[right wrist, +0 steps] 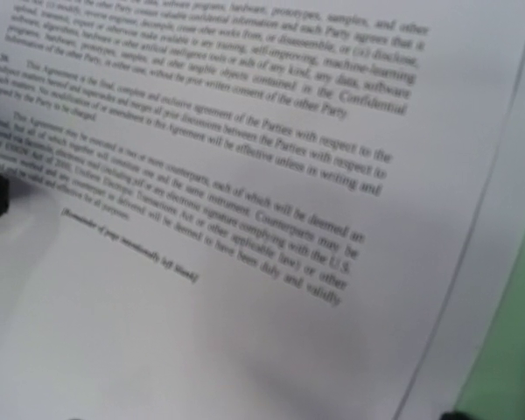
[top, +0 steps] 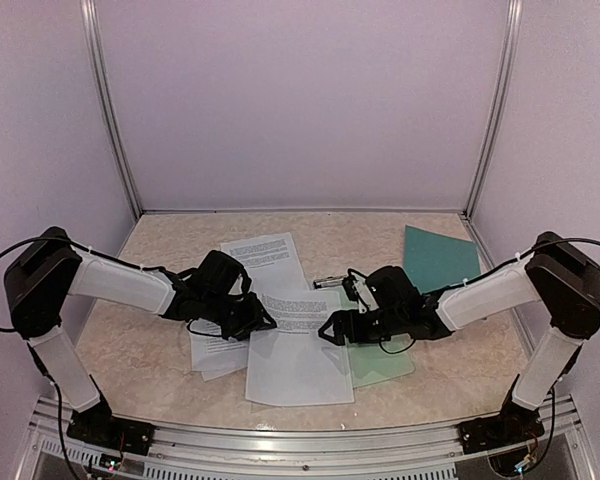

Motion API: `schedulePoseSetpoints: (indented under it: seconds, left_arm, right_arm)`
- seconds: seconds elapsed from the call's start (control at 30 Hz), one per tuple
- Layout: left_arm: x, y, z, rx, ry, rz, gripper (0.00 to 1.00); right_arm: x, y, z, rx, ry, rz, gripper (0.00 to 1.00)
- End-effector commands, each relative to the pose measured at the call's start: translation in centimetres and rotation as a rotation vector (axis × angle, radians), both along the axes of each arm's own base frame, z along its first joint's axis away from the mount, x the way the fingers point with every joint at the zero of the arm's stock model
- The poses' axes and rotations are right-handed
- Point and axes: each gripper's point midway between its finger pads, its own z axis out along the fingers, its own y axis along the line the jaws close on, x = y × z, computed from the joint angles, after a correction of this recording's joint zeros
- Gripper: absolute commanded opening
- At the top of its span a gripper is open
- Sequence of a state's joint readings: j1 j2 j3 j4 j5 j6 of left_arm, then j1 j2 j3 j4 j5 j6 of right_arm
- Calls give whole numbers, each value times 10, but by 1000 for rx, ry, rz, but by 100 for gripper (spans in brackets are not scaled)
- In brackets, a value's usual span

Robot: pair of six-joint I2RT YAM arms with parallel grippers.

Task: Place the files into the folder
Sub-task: Pick up the file from the center of the board.

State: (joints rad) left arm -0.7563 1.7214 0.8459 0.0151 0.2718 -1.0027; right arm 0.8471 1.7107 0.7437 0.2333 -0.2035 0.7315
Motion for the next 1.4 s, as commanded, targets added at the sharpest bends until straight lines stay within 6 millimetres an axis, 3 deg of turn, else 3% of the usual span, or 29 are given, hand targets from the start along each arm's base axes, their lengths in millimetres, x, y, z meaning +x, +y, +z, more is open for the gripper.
schedulePoseSetpoints:
  seconds: [0.0, 0.5, 0.93, 1.17, 1.37]
  left_arm:
    - [-2, -1, -2, 12, -6, -11, 30]
    - [-2, -4, -10, 22, 14, -28, 39]
    - [-5, -6, -19, 42, 50, -47, 41]
    - [-6, -5, -17, 58, 48, -52, 52]
    - [-7, -4, -18, 72, 49, -57, 53]
  right_arm:
    - [-13, -2, -21, -31, 56, 0, 84]
    - [-17, 9, -19, 14, 61, 28, 81]
    - [-19, 17, -12, 40, 53, 51, 80]
    - [-16, 17, -7, 35, 33, 50, 80]
    - [-17, 18, -8, 33, 37, 54, 79]
